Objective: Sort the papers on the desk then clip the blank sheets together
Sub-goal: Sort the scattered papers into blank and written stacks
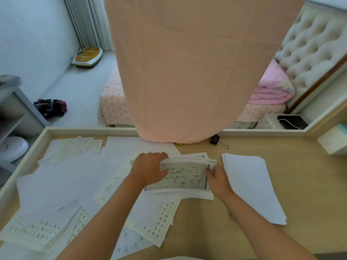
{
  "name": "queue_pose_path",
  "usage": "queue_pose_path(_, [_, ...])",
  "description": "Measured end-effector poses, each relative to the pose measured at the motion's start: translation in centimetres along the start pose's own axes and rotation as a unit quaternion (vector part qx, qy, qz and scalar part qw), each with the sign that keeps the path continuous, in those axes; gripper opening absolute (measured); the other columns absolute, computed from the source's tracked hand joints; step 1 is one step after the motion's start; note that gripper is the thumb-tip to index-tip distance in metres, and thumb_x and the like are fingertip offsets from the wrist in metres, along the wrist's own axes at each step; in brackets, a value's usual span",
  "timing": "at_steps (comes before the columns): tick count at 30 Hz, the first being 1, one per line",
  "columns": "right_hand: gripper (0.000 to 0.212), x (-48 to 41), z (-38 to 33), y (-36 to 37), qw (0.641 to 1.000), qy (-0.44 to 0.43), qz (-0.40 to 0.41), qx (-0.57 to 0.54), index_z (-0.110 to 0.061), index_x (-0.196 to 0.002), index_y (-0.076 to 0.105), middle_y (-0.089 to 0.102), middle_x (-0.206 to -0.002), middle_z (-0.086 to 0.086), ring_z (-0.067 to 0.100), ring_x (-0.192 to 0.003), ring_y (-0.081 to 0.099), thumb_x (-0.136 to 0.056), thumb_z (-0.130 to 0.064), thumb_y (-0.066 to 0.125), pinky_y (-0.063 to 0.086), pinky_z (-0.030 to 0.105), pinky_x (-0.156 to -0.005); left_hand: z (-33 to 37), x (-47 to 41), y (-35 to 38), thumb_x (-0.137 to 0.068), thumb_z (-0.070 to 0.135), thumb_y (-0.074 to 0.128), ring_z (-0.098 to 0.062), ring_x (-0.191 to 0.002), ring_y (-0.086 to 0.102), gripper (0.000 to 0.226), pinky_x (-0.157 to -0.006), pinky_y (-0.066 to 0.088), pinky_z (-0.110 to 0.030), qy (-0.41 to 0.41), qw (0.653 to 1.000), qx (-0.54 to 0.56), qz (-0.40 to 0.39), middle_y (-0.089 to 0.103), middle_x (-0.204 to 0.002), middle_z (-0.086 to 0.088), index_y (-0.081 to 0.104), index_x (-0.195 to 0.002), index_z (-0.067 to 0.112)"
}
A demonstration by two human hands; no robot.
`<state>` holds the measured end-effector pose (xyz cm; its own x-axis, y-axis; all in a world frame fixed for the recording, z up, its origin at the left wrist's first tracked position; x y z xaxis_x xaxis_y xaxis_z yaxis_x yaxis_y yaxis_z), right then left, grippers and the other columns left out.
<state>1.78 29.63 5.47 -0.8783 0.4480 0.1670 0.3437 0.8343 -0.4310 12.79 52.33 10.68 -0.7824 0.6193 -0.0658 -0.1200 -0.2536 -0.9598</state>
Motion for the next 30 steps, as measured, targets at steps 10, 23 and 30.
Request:
queue_pose_path(10, [0.07,2.6,-4.6,-4.6,0.972,-0.036,0.229,-0.026,-0.026,-0.141,0.037,0.04,-0.132,-0.012,0.003,-0.119,0.04,-0.084,-0.019,0.076,0.037,0.019,-0.095,1.2,-0.4,0.4,-0.087,0.018,0.061,-0.011,-0.059,0.051,0.009,-0.053,0.041,-0.026,-0.03,0.956,0.278,0.091,0.058,-0.071,0.008,0.058,-0.092,0.024])
queue_pose_path(23, [0.044,2.6,-1.9,-1.2,0.99,0.028,0.109,-0.09,-0.022,-0.135,0.048,0.062,-0.122,-0.011,0.008,-0.114,0.058,-0.095,-0.011,0.061,0.05,0.019,-0.088,1.8,1.5,4.5,-0.092,0.008,0.059,-0.003,-0.097,0.063,0.031,-0.074,0.054,-0.021,-0.164,0.815,0.548,0.091,0.067,-0.106,0.012,0.058,-0.118,0.024])
queue_pose_path(30, [0.057,2.5,2.4,0.5,0.999,0.033,0.0,0.003,-0.024,-0.151,0.021,0.046,-0.134,-0.013,-0.004,-0.115,0.047,-0.102,-0.013,0.048,0.04,0.01,-0.096,4.3,2.7,8.1,-0.095,0.018,0.051,0.006,-0.095,0.052,0.033,-0.068,0.041,-0.006,-0.149,0.875,0.457,0.051,0.051,-0.106,0.019,0.04,-0.123,0.031])
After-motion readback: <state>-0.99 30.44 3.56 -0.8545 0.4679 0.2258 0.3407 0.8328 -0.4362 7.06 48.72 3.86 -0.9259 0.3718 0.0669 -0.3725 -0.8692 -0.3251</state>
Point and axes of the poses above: each hand's wrist, its own x-axis away from the middle knuckle, its own y-axis out of the palm, z = x × y, the point moved 5 cm from there along -x, towards the middle knuckle
